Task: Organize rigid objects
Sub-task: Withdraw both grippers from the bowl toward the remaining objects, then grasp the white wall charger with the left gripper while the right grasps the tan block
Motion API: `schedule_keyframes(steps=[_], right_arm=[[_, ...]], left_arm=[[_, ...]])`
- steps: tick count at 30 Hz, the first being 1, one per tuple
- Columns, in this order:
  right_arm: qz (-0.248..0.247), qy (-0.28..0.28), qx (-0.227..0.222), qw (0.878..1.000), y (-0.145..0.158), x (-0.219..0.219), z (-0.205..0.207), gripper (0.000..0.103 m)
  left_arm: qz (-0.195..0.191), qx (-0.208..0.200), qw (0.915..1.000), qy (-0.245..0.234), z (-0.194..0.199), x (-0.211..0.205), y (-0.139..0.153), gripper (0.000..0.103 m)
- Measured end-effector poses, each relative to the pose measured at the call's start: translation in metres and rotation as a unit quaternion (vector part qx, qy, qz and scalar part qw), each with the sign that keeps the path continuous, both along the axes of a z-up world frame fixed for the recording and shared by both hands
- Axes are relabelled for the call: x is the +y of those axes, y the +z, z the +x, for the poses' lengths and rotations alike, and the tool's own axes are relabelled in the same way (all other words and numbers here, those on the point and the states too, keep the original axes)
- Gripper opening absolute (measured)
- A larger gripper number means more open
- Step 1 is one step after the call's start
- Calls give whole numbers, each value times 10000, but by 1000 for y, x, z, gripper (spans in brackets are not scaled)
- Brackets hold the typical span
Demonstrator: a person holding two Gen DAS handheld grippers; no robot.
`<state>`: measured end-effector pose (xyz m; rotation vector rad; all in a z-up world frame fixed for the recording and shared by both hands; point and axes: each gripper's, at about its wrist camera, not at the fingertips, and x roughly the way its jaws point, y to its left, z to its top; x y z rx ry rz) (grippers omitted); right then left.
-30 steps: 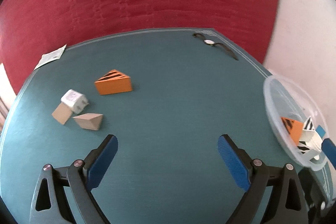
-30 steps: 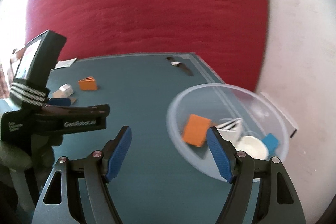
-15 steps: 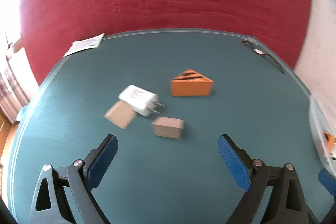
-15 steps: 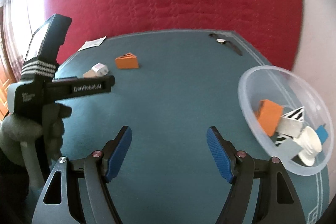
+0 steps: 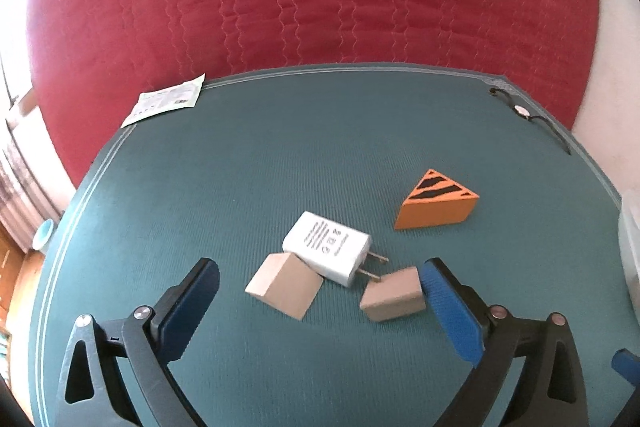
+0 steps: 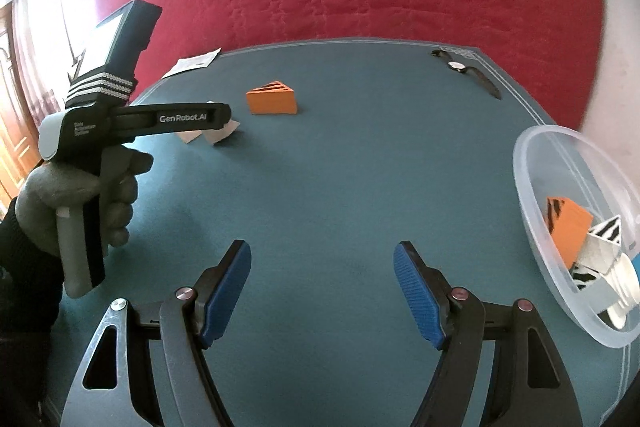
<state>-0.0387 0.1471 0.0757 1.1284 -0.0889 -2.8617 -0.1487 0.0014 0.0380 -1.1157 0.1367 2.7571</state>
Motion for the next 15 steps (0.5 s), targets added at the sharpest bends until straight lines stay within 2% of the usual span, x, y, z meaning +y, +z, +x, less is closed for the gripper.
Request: schedule_keyframes(steps=[2,5,9,15], right_arm=[[-16,23,-24,10000,0,-3,-2,75],[-53,52,-92,9999,-1,-7,-7,75],[-68,124,-157,9998,-4,-14,-13,75],[-12,274,-186,9995,-5,-30,-19,75]], left_arm=[[268,-100,9996,-20,-4,-8,-1,103],[409,-179,9990,99,-11,-17,-2,102],[195,-136,9997,93,-15,-15,-4,98],[-158,-255,9991,-284,-21,4,-13,86]])
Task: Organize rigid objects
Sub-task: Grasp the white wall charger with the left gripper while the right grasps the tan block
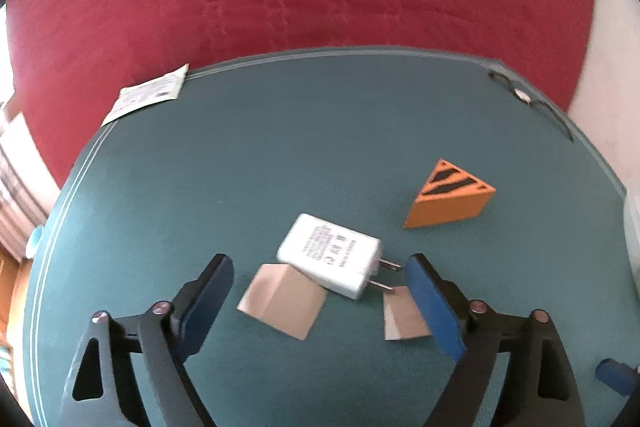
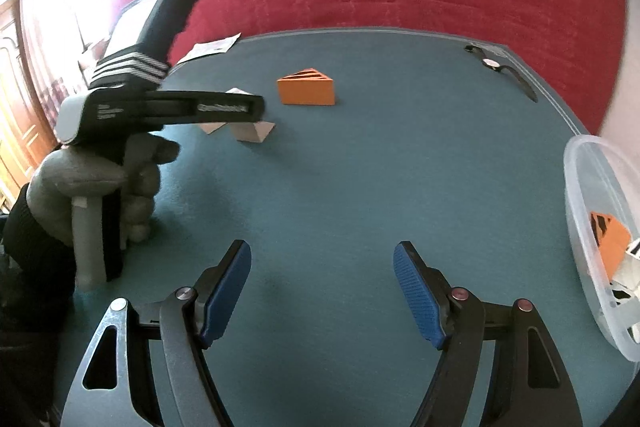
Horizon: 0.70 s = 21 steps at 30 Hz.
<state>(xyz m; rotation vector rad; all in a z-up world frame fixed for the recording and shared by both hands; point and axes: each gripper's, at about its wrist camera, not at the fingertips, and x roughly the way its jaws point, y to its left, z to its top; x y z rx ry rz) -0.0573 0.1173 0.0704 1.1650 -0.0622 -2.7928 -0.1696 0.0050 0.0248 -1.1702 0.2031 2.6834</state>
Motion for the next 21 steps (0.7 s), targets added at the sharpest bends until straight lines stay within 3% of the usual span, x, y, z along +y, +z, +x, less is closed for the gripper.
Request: schedule_keyframes(steps=[5,6,12,21], right_arm=[[10,22,-47,10000,-1,-5,-5,75],[10,25,-61,10000,-2,-7,-8,75],[15,0,-118,9999,-4,-16,-19,75],[1,-7,-62,10000,3,-31,-51,75]], left_arm=[[186,-72,9997,-136,-4,-1,-1,73],[213,-53,9996,-170,-3,-1,0,65],[652,-62,9975,-269,-1,-11,3,64],[1270,113,9918,68,1,-46,22,64]])
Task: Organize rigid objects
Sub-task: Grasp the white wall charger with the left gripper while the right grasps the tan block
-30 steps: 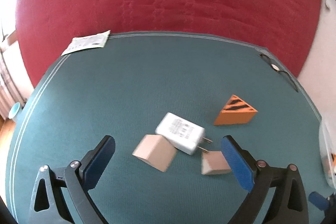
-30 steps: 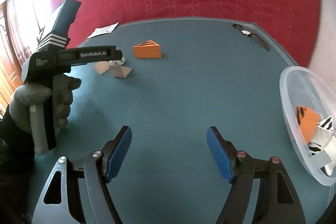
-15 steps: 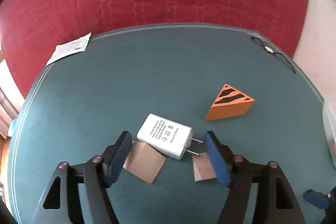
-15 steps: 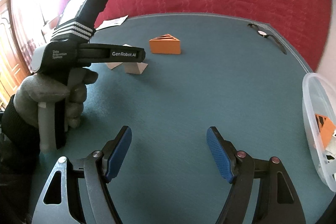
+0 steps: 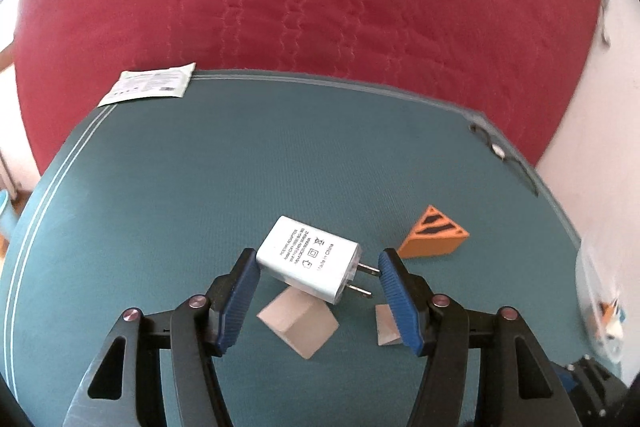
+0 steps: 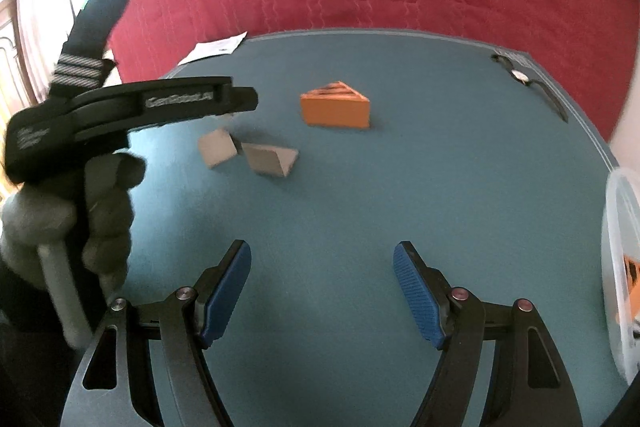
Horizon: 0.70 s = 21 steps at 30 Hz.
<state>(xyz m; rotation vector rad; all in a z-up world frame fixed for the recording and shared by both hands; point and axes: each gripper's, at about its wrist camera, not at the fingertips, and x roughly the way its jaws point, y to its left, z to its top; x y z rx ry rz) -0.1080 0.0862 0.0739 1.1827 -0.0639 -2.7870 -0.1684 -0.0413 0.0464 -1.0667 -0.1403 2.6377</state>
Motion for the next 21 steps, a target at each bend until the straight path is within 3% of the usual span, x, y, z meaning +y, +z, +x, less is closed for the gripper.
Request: schedule_keyframes(steps=[14,21], right_arm=[[-180,-2,-106,9998,-8,-29,-72,74],[56,-139,-40,9999,-8,-34,-81,45]], left_arm=[[381,-53,9982,451,-2,-30,3,64],[377,-153,9977,533,-3,-29,-2,65]])
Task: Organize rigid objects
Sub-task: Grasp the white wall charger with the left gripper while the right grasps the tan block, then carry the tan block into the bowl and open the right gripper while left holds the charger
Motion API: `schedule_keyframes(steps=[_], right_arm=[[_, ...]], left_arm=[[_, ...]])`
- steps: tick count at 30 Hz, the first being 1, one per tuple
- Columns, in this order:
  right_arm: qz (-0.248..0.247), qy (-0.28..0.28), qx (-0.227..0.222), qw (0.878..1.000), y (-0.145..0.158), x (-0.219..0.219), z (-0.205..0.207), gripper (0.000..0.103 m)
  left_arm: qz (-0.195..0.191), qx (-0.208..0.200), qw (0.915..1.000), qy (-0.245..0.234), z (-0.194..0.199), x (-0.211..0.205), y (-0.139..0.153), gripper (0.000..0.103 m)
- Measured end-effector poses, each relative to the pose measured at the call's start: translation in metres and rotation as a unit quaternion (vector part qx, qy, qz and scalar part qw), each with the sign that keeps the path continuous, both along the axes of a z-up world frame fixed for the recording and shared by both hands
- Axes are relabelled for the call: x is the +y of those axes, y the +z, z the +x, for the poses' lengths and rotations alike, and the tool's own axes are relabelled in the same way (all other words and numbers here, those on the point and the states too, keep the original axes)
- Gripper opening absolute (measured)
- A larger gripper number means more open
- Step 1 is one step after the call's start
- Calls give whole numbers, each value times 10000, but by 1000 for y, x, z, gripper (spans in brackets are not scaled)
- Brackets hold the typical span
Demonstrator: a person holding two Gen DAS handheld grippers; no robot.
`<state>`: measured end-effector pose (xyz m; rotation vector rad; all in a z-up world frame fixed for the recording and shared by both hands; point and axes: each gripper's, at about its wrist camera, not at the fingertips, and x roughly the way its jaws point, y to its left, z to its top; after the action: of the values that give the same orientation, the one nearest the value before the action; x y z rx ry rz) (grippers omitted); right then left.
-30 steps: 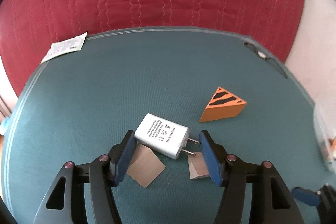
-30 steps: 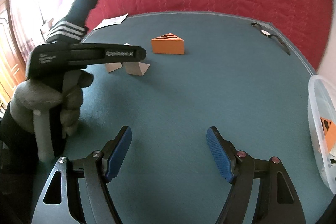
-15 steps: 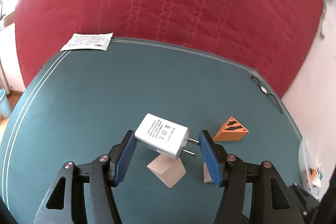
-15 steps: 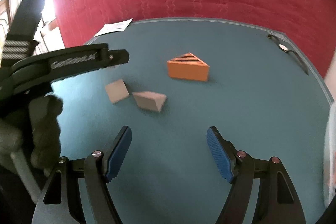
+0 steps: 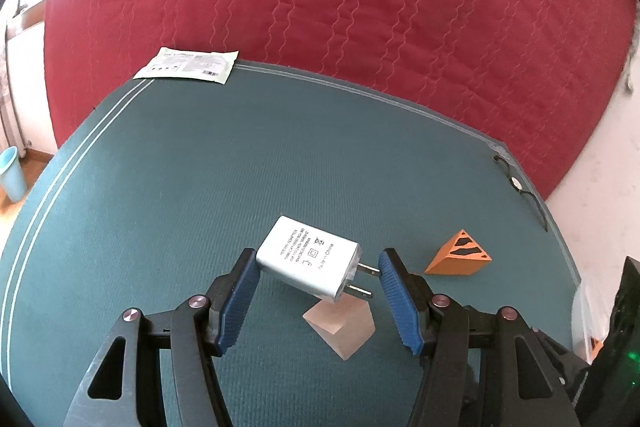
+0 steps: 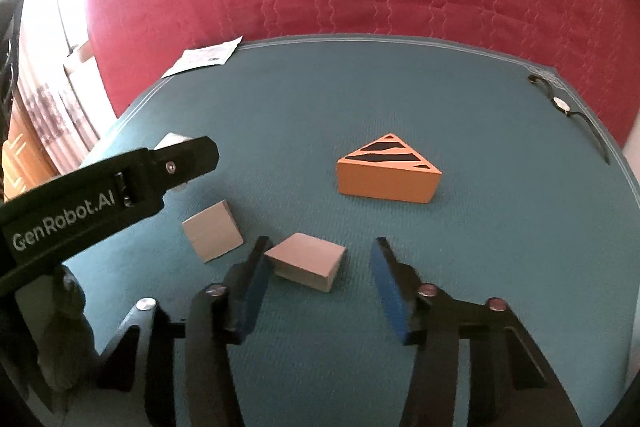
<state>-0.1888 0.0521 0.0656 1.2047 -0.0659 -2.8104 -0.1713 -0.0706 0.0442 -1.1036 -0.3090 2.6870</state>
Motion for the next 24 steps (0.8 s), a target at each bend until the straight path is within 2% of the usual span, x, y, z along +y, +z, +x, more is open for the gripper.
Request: schedule_keyframes(steps=[6,24], right_arm=[[45,17,3,10000,-1,7,12,32],[-102,-270,-72,9996,1,44,70,32]], left_arm=[[7,20,10000,-15,3,2,1,64],[-53,64,9995,-319,13,27,0,64]])
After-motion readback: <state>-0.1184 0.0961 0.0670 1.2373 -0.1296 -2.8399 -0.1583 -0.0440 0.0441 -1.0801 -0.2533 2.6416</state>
